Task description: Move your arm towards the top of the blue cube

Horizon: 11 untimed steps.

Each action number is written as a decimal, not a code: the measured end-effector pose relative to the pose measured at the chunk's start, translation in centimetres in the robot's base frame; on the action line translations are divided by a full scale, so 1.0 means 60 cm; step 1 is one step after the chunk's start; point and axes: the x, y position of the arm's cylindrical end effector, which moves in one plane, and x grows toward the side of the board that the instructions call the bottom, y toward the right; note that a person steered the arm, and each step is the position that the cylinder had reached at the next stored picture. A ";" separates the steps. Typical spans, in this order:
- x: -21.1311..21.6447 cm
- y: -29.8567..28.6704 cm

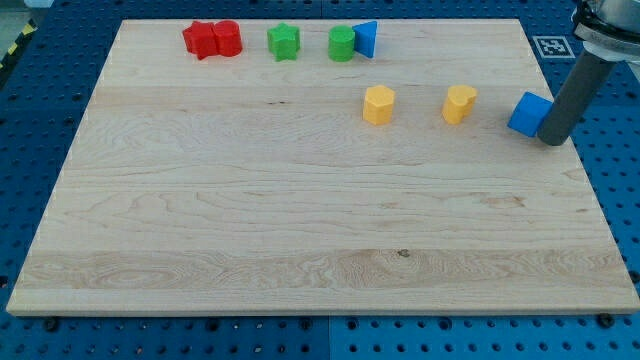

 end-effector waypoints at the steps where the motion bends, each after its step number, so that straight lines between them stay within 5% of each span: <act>1: -0.002 0.000; 3: -0.011 0.123; 4: -0.090 0.122; 6: -0.343 -0.067; 7: -0.382 -0.125; 9: -0.380 -0.332; 11: -0.324 -0.333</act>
